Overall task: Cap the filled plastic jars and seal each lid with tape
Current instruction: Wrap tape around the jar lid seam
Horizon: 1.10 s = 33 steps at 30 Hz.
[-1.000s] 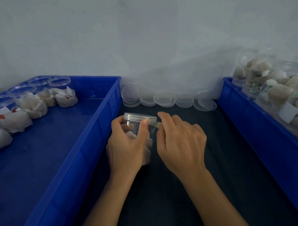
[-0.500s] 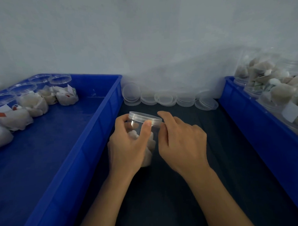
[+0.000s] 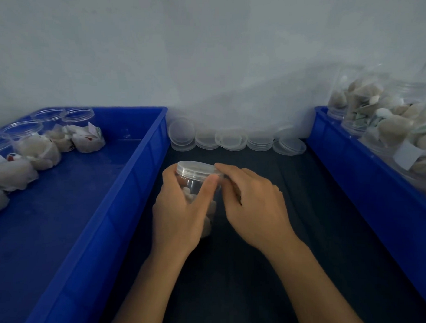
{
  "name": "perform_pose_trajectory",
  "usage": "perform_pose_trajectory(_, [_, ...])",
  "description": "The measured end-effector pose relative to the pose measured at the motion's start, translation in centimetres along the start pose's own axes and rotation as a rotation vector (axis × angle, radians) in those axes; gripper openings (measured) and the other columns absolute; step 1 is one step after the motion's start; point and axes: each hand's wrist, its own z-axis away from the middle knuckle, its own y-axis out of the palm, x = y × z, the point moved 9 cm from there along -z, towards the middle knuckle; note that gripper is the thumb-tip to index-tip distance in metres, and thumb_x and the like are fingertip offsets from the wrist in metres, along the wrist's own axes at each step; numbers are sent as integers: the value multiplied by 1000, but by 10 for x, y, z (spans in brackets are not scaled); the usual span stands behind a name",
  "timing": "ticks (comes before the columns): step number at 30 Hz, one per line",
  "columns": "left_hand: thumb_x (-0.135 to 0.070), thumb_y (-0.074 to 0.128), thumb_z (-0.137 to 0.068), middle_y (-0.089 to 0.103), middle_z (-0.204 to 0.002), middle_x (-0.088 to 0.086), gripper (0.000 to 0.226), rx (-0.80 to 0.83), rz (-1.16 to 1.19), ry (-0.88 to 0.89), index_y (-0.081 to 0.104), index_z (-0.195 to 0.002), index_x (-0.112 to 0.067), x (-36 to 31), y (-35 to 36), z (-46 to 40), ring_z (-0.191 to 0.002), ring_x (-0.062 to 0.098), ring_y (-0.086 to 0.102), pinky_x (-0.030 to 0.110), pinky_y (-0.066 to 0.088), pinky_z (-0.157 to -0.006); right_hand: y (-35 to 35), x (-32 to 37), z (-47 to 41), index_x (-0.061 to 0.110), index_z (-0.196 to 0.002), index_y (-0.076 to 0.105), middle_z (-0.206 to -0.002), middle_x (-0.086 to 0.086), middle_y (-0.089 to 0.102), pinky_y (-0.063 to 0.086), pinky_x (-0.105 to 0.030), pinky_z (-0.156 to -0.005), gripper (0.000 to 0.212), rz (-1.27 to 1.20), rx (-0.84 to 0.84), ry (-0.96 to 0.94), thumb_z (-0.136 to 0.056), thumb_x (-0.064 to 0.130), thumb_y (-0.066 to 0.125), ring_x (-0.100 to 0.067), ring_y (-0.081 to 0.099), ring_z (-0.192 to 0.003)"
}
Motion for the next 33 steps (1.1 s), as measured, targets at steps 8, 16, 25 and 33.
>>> perform_pose_trajectory(8, [-85, 51, -82, 68, -108, -26, 64, -36, 74, -45, 56, -123, -37, 10, -6, -2, -98, -10, 65, 19, 48, -76, 13, -16, -1, 46, -145, 51, -66, 26, 61, 39, -31, -63, 38, -213, 184, 85, -108, 44, 46, -3, 59, -63])
perform_pose_trajectory(16, [-84, 50, -80, 69, -103, -30, 56, 19, 111, -64, 60, -110, -38, 7, -3, 1, -92, -8, 69, 24, 49, -75, -1, -12, -4, 38, -144, 52, -58, 15, 50, 44, -37, -60, 37, 66, 101, -51, -109, 39, 40, -10, 52, -54])
perform_pose_trajectory(25, [-80, 54, -83, 73, -104, -20, 54, 50, 180, -61, 65, -109, -33, 7, 0, 1, -93, -1, 72, 29, 52, -78, 2, -16, -5, 45, -147, 49, -56, 16, 47, 49, -38, -61, 45, 50, 130, -56, -106, 48, 30, -11, 53, -55])
perform_pose_trajectory(33, [-80, 53, -85, 75, -98, -2, 52, 123, 272, -80, 67, -97, -32, 14, 2, -3, -91, 17, 75, 52, 61, -88, 5, -16, -4, 49, -138, 51, -60, 21, 53, 38, -31, -58, 37, -12, 166, -38, -105, 48, 33, -5, 54, -57])
